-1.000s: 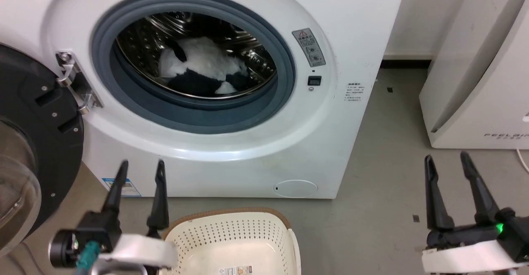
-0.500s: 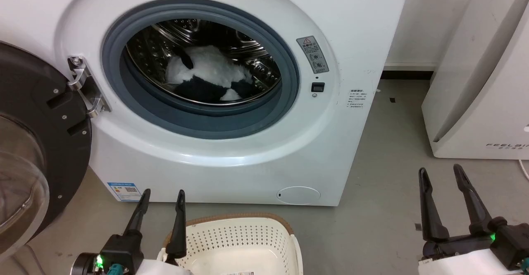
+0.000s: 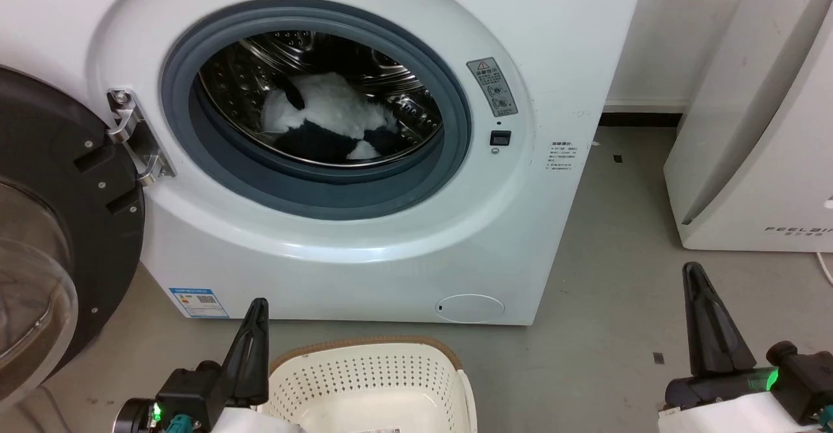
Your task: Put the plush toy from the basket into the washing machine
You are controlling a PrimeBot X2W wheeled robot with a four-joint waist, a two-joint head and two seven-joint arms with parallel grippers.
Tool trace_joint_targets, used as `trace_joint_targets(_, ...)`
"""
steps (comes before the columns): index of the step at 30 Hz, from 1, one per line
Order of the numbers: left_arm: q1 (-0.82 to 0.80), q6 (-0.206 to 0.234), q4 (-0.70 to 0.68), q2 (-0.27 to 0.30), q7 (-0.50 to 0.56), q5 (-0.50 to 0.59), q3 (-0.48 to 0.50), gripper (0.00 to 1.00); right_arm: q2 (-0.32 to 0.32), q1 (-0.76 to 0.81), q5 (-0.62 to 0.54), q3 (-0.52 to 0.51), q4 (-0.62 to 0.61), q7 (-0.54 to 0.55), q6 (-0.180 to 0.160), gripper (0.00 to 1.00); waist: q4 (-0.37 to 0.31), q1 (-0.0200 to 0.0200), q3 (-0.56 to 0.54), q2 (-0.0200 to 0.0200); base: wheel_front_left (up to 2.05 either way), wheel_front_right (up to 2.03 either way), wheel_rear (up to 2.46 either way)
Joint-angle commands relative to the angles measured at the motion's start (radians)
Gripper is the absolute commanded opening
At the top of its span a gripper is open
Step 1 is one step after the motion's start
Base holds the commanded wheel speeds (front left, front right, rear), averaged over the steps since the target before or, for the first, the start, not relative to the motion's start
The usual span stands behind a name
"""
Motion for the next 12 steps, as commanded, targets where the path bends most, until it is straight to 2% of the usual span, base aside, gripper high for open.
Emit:
trace_joint_targets(1,-0.001,-0.002,-0.001,-0.003,0.005,0.005,0.004,0.0,0.0,-0.001,-0.003,0.001,0.001,0.005,0.0,0.0,-0.001,0.0001,0.0,0.0,0.0,0.0,0.0)
trace_joint_targets(12,-0.005,-0.011,-0.005,-0.015,0.028,0.027,0.02,0.0,0.0,-0.006,-0.015,0.003,0.007,0.028,0.0,0.0,-0.003,0.0001,-0.002,0.0,0.0,0.0,0.0)
